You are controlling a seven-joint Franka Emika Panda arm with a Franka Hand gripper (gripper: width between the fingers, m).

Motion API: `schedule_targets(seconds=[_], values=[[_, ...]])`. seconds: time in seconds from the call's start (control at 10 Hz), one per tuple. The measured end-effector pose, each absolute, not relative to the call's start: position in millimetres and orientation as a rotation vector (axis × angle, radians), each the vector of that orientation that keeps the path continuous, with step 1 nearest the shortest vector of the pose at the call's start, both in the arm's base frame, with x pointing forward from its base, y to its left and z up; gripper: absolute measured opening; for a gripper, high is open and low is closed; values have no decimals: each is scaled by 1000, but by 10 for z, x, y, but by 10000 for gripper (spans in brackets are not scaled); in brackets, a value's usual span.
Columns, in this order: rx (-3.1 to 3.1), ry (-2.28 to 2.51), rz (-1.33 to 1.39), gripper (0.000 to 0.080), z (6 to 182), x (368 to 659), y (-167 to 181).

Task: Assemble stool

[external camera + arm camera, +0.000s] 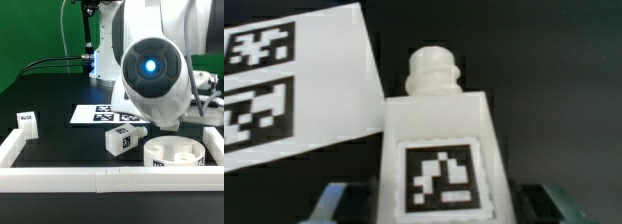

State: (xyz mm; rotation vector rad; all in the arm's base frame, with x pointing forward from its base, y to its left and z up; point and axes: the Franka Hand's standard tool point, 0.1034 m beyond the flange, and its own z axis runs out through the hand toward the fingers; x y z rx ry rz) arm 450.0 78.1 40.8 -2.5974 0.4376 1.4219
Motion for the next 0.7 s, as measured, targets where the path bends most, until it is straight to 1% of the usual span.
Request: schedule_targets(seconds=[0.1, 0.2, 0.3, 0.5, 0.7], values=[[-2599, 433, 1392, 334, 622, 4635, 707], [-2638, 446, 1295, 334, 776, 4785, 668], [-2679, 452, 1210, 334, 859, 4851, 693], [-2768, 471, 994, 334, 841, 4944, 737], [-2819, 481, 847, 335, 868, 4950, 760]])
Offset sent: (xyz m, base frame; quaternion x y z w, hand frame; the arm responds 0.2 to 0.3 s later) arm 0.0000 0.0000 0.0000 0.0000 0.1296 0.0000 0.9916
